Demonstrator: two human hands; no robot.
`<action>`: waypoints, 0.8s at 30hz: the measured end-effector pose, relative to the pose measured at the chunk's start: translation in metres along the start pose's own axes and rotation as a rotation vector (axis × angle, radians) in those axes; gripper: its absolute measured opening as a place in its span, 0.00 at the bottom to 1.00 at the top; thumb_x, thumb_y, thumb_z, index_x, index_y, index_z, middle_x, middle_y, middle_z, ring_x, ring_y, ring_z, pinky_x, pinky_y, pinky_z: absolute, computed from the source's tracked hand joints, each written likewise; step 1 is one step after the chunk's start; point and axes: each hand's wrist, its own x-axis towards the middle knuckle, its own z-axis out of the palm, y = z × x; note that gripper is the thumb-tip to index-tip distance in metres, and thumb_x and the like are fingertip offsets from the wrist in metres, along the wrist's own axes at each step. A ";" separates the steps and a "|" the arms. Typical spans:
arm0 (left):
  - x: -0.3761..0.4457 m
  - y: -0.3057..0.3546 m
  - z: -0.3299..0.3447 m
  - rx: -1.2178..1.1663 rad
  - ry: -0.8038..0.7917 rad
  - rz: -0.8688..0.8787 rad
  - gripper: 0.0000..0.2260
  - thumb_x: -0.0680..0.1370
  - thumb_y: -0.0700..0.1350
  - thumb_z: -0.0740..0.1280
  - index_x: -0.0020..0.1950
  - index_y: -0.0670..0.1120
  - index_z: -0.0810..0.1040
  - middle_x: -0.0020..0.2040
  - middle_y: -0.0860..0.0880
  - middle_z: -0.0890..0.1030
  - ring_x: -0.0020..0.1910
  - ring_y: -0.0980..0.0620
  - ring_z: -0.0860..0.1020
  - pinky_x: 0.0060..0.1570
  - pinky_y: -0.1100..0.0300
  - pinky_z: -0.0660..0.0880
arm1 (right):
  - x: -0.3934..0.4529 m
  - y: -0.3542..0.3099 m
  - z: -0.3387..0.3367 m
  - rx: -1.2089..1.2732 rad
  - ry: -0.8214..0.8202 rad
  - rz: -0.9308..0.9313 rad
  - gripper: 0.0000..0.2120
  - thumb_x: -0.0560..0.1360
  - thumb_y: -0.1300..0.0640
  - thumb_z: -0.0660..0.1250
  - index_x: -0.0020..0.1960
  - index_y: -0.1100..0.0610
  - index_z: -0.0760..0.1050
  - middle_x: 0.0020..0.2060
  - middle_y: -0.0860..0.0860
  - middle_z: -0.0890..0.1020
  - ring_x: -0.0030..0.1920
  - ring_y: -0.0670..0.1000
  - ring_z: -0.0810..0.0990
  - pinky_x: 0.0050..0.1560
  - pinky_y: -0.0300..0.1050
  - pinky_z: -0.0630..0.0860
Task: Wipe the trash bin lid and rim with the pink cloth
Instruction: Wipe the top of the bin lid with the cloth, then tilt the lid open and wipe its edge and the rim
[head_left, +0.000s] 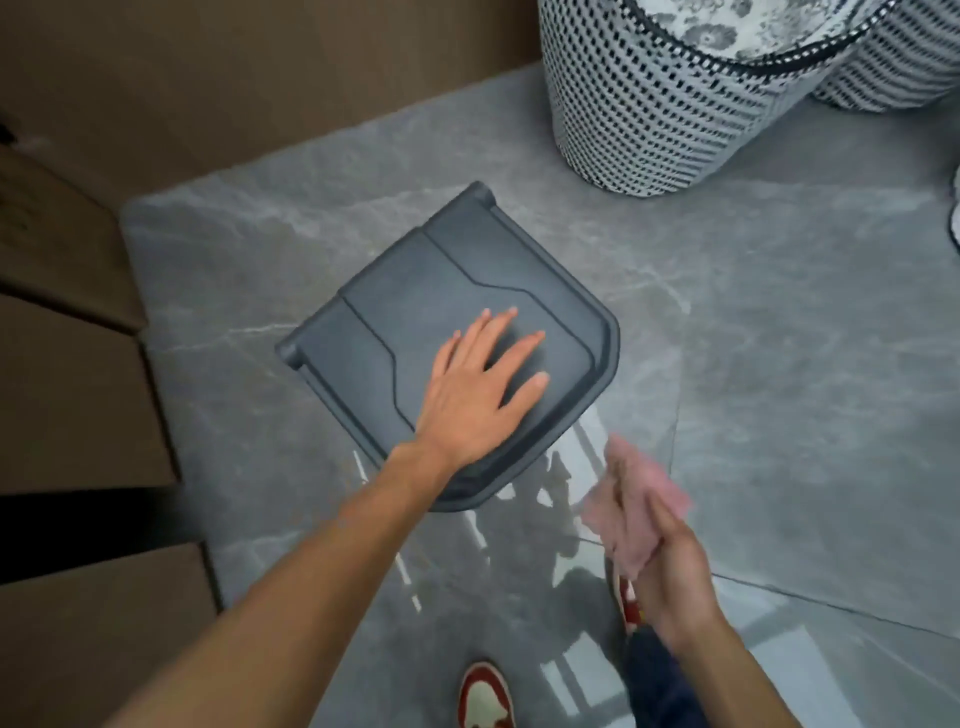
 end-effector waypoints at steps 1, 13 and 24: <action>0.000 0.000 0.003 0.022 -0.020 0.028 0.24 0.82 0.64 0.50 0.77 0.61 0.65 0.83 0.55 0.55 0.83 0.51 0.50 0.80 0.49 0.48 | -0.003 0.001 0.001 0.027 0.034 0.000 0.24 0.84 0.43 0.56 0.77 0.49 0.69 0.76 0.44 0.73 0.77 0.44 0.68 0.81 0.54 0.55; 0.004 -0.037 0.040 0.298 0.066 0.173 0.26 0.81 0.66 0.50 0.79 0.65 0.57 0.83 0.57 0.54 0.83 0.53 0.50 0.81 0.49 0.47 | 0.032 0.091 -0.026 0.044 0.172 -0.213 0.19 0.83 0.41 0.57 0.70 0.42 0.77 0.72 0.41 0.77 0.75 0.43 0.71 0.76 0.46 0.63; 0.007 -0.027 0.044 0.215 0.126 0.145 0.27 0.75 0.70 0.50 0.75 0.71 0.61 0.80 0.66 0.57 0.81 0.62 0.51 0.80 0.53 0.50 | 0.133 0.166 0.009 0.003 0.127 -0.506 0.24 0.78 0.28 0.56 0.73 0.31 0.69 0.73 0.30 0.71 0.75 0.35 0.67 0.72 0.34 0.65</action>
